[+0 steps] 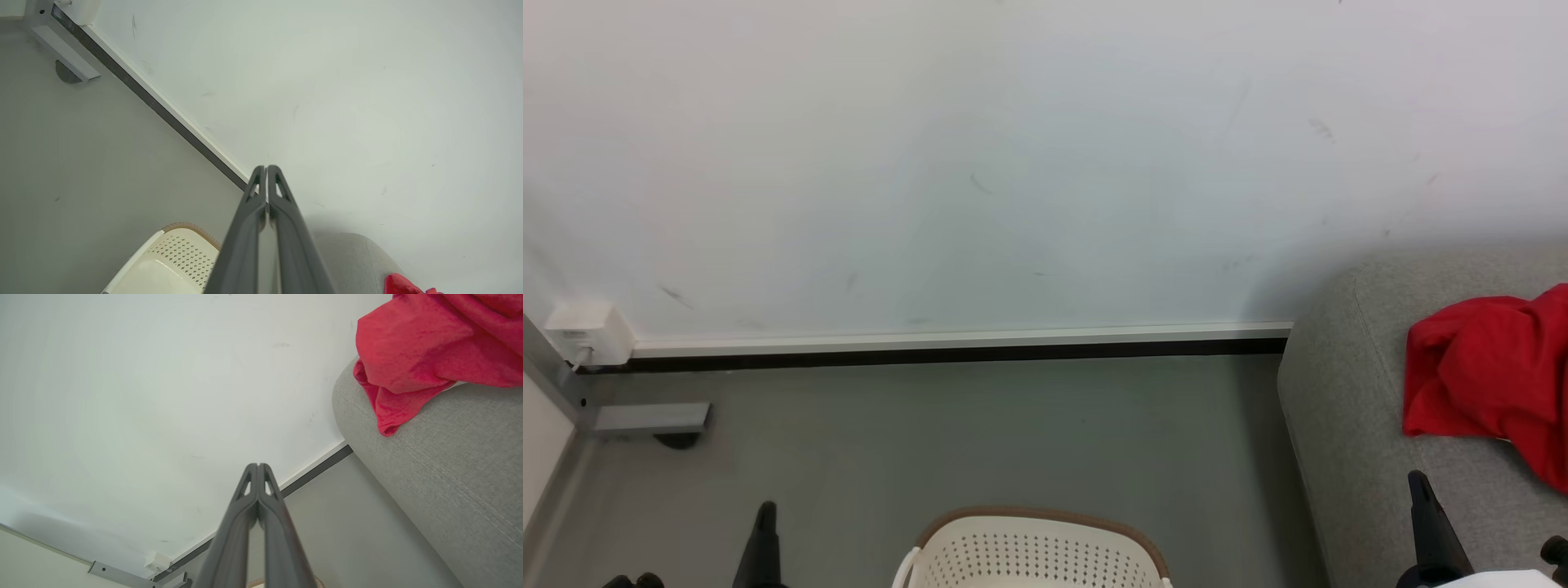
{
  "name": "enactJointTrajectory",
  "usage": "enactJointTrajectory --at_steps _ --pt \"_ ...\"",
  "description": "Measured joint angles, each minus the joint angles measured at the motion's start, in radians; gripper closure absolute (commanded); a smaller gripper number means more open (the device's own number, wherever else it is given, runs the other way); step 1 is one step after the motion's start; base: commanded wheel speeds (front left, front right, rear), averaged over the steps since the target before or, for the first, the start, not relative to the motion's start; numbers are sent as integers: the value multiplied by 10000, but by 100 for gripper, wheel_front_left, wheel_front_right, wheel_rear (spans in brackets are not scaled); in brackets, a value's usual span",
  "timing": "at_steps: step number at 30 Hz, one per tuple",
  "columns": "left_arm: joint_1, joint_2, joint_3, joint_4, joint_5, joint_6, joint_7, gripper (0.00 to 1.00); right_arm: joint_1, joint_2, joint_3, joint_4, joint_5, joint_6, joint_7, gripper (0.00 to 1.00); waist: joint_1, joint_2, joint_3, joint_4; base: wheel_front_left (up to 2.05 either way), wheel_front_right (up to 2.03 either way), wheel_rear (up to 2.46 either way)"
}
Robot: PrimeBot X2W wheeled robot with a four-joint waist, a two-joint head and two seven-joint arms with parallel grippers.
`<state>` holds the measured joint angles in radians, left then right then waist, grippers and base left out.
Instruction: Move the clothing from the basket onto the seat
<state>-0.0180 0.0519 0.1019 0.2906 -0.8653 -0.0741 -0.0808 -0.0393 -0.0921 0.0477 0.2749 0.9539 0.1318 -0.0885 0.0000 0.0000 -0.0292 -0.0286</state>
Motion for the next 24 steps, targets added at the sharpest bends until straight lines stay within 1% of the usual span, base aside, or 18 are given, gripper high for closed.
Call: enactJointTrajectory --at_steps 24 --pt "-350 -12 48 -127 -2742 -192 709 100 -228 88 -529 -90 2449 0 700 100 0 0 85 82 0 0 0"
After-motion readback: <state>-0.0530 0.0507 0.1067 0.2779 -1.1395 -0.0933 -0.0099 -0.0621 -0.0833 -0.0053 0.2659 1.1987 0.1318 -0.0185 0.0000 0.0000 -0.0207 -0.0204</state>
